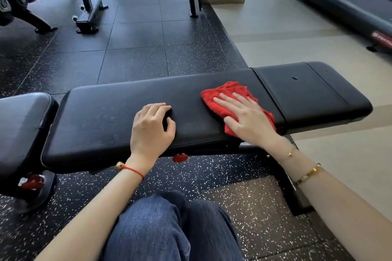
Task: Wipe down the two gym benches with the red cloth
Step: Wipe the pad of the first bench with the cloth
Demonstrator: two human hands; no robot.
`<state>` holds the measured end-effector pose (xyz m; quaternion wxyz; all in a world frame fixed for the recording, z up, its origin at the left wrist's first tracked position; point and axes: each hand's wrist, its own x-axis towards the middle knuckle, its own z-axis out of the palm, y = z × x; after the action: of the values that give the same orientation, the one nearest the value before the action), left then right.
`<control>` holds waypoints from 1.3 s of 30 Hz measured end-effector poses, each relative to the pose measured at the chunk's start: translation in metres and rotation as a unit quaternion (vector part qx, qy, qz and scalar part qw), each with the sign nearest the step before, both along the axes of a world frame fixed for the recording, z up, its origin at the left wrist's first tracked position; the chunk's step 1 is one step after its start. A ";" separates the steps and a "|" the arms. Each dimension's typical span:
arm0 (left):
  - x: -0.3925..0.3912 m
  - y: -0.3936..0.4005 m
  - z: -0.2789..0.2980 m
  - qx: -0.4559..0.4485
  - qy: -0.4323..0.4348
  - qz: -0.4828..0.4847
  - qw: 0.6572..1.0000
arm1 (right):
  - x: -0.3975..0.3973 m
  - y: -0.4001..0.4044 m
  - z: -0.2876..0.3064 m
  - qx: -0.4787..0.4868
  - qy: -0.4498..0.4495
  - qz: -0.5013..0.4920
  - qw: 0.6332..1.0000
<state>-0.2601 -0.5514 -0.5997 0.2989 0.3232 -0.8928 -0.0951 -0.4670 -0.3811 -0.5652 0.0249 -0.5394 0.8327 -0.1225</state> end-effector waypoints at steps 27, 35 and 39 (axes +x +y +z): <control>0.002 0.000 0.007 0.022 -0.015 -0.003 1.000 | -0.067 -0.093 0.007 0.052 -0.019 -0.153 0.987; 0.001 -0.001 0.004 0.010 -0.005 0.004 1.000 | 0.032 -0.087 0.000 0.019 0.007 0.035 0.999; 0.003 -0.001 0.004 0.018 -0.010 -0.007 1.000 | 0.023 -0.042 -0.001 -0.003 0.006 0.045 0.999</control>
<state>-0.2571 -0.5526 -0.5954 0.2833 0.3226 -0.8964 -0.1097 -0.4437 -0.4230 -0.5664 0.0242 -0.5774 0.8072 -0.1203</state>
